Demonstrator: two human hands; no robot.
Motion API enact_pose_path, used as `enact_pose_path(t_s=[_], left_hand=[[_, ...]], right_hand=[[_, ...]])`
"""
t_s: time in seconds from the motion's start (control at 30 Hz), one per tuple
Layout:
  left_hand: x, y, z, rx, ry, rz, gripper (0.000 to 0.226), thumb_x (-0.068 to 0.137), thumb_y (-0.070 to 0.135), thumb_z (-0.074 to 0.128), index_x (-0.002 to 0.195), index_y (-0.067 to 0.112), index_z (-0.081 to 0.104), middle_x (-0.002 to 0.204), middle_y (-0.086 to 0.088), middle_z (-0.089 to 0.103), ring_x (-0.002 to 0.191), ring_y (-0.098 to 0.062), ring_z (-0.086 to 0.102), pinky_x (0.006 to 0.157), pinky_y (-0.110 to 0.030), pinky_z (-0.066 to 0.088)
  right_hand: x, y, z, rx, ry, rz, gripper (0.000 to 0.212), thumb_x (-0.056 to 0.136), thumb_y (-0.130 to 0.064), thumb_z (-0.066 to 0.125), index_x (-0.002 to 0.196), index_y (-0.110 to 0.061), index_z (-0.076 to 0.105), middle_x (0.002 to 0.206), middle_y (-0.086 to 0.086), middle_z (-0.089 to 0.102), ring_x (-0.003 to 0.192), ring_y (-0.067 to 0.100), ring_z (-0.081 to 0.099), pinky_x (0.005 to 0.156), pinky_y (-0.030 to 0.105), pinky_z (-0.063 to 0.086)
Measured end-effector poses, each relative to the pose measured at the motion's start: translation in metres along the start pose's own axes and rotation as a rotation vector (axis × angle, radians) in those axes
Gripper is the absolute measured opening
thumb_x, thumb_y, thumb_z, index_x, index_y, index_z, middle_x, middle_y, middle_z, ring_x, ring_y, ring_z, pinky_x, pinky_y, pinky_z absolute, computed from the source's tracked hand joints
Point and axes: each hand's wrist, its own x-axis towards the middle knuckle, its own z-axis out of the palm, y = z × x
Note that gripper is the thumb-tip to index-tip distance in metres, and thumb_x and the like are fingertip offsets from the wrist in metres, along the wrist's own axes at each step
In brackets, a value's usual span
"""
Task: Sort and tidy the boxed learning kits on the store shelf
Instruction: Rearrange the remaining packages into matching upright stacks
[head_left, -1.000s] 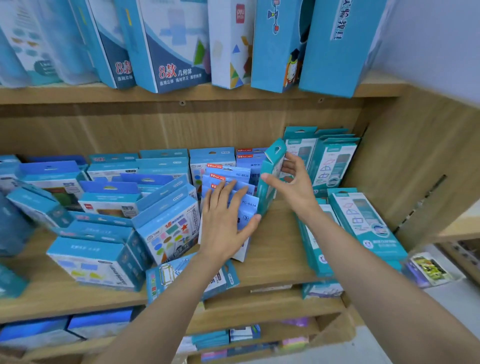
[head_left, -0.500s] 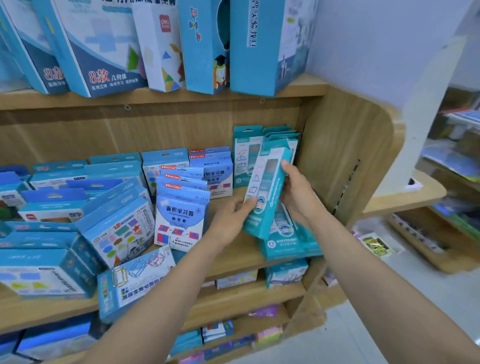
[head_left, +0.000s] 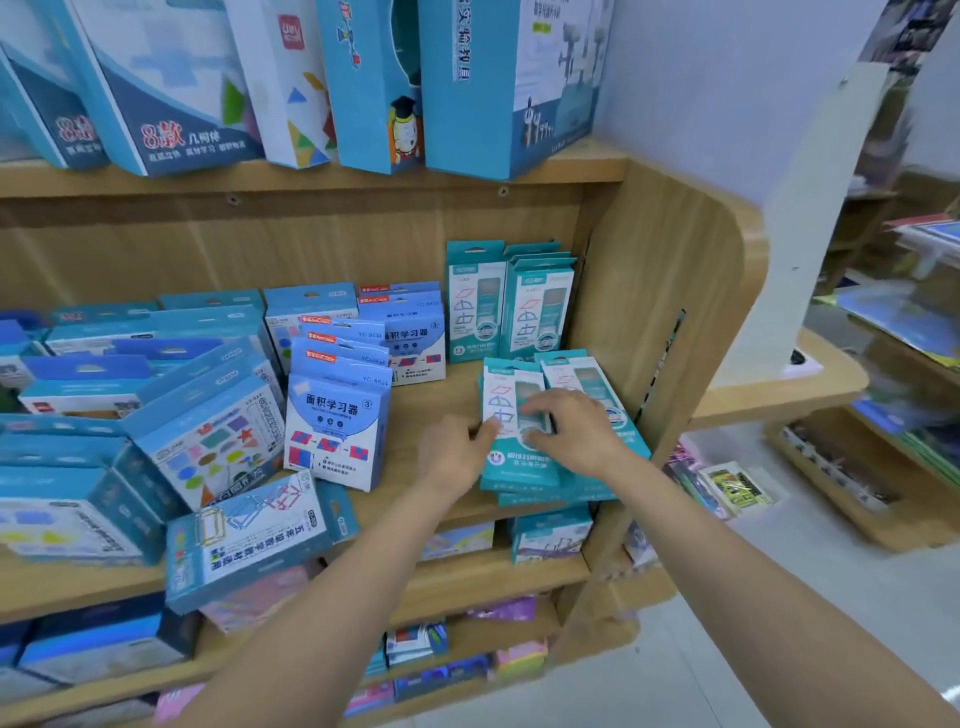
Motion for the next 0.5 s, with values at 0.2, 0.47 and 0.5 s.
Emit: enact_pose_path(t_s=[0.2,0.47,0.5], left_hand=[[-0.023,-0.026,-0.029,0.008,0.524,0.195,0.024,0.095,0.028,0.048,0.104,0.016,0.067,0.1,-0.002,0.058,0.087,-0.019,0.057,0.076,-0.034,0.048],[-0.038,-0.096,-0.085,0.117,0.538,-0.033,0.059,0.092,0.022,0.057,0.145,0.009,0.033,0.144,-0.013,0.036,0.134,-0.029,0.031,0.107,-0.037,0.03],[-0.038,-0.101,-0.087,0.117,0.503,-0.038,0.063,0.092,0.023,0.057,0.147,0.009,0.029,0.146,-0.013,0.033,0.136,-0.029,0.029,0.11,-0.038,0.028]], right_hand=[[0.01,-0.039,0.0,0.336,0.167,-0.117,0.038,0.089,-0.023,0.065,0.126,-0.02,0.058,0.125,0.0,0.06,0.114,0.018,0.056,0.096,0.032,0.044],[0.04,-0.132,0.062,0.862,-0.275,-0.039,0.078,0.079,-0.011,0.077,0.141,-0.016,0.029,0.14,-0.002,0.046,0.124,0.016,0.049,0.096,0.032,0.046],[0.044,-0.137,0.067,0.887,-0.263,-0.019,0.078,0.079,-0.008,0.077,0.141,-0.015,0.029,0.139,0.0,0.048,0.123,0.016,0.051,0.092,0.029,0.046]])
